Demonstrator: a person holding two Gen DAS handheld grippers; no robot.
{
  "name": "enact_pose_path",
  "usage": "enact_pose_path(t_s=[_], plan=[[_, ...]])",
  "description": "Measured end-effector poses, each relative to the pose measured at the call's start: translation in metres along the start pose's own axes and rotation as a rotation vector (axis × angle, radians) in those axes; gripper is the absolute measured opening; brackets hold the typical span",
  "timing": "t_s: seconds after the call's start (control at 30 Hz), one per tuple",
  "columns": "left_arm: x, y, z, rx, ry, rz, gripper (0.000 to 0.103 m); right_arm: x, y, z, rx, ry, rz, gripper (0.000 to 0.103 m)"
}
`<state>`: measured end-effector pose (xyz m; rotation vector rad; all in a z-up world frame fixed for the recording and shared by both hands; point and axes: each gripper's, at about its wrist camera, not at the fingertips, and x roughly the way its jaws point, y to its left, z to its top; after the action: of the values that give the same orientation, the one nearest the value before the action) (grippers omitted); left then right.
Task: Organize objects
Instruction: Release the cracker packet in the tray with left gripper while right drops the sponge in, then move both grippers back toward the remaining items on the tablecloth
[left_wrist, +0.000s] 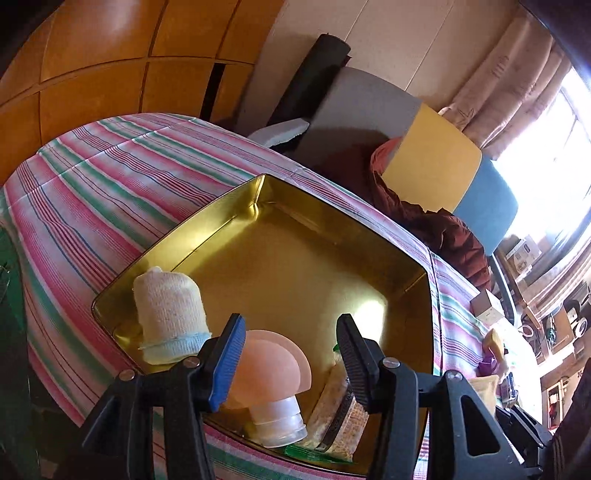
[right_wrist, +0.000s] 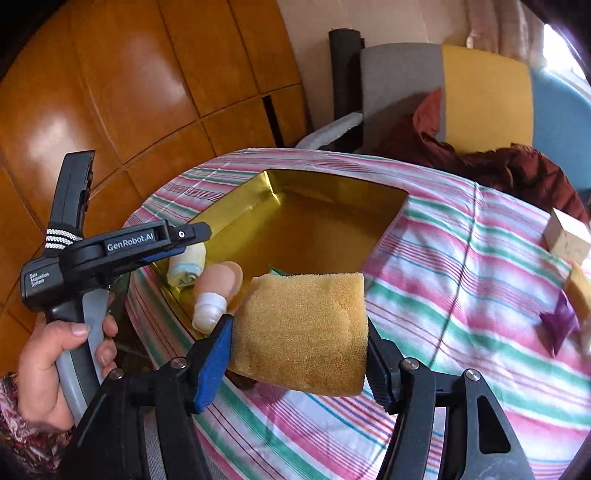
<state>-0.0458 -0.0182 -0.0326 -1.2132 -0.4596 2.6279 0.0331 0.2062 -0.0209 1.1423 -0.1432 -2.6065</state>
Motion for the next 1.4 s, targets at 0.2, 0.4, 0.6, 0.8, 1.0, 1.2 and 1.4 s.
enact_pose_path(t_s=[0.2,0.4,0.6,0.8,1.0,1.2,1.4], plan=[[-0.005,0.002,0.006,-0.011,-0.010,-0.005,0.052,0.026,0.019,0.014,-0.099,0.047,-0.051,0.066],[-0.006,0.003,0.008,-0.023,-0.005,-0.006,0.052,0.052,0.014,0.035,-0.127,0.068,-0.120,0.066],[-0.008,0.001,0.008,-0.025,-0.006,-0.013,0.052,0.076,-0.001,0.051,-0.086,0.077,-0.150,0.068],[-0.005,-0.002,0.005,-0.018,0.007,-0.017,0.052,0.076,-0.013,0.055,-0.029,0.045,-0.154,0.082],[-0.001,-0.006,0.001,-0.010,0.020,-0.014,0.052,0.053,-0.018,0.047,-0.008,-0.036,-0.172,0.091],[0.004,-0.014,-0.006,0.011,0.039,-0.015,0.052,0.033,-0.033,0.031,0.073,-0.057,-0.175,0.091],[0.008,-0.027,-0.014,0.050,0.056,-0.038,0.052,0.019,-0.056,0.009,0.162,-0.050,-0.181,0.092]])
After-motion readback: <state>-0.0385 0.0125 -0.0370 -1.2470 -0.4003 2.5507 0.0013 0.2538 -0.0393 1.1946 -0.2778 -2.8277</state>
